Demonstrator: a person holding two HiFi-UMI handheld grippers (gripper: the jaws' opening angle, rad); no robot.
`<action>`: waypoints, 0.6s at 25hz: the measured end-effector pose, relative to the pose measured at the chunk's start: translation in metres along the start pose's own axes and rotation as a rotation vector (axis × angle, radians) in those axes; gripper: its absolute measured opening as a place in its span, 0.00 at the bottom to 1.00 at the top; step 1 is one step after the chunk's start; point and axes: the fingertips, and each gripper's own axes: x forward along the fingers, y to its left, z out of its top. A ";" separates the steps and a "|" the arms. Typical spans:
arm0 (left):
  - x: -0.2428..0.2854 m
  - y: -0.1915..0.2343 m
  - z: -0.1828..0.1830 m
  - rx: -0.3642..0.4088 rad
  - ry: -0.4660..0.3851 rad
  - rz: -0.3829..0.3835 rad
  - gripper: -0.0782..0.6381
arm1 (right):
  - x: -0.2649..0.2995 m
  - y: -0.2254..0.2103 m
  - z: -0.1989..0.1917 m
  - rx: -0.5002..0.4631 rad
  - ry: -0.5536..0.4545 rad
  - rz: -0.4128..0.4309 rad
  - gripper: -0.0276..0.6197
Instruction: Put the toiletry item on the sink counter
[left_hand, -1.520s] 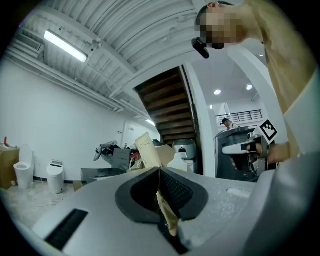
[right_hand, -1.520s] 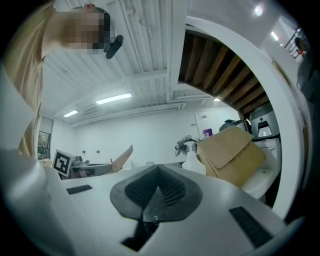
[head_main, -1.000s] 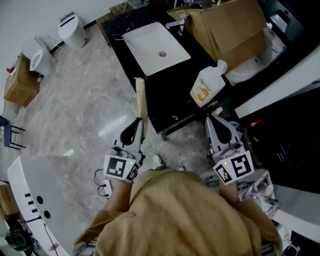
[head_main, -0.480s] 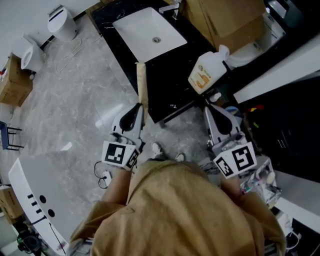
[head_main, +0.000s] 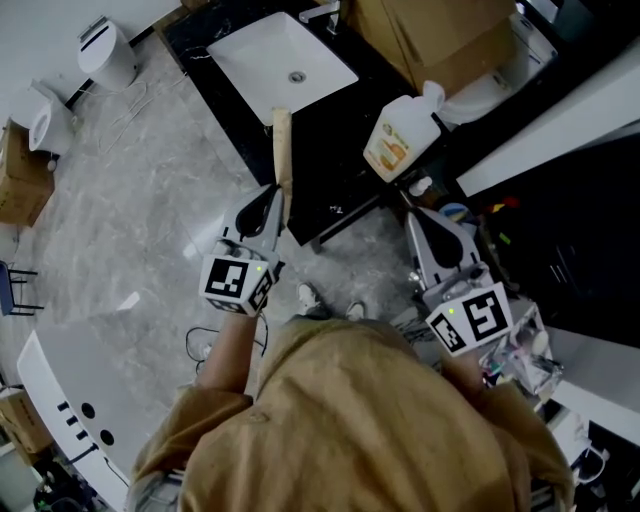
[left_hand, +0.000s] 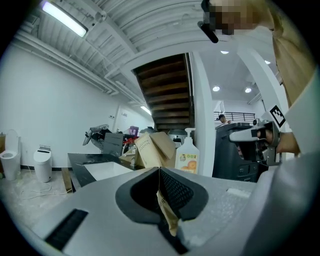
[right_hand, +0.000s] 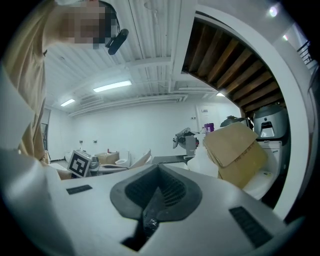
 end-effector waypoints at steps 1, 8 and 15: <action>0.005 0.003 -0.002 0.006 0.015 -0.001 0.12 | -0.001 -0.001 0.000 -0.001 0.000 -0.005 0.05; 0.046 0.016 -0.020 0.029 0.086 -0.012 0.12 | -0.004 -0.005 0.005 -0.007 -0.009 -0.027 0.05; 0.079 0.024 -0.051 0.042 0.150 -0.020 0.12 | -0.013 -0.012 -0.001 0.004 0.003 -0.068 0.05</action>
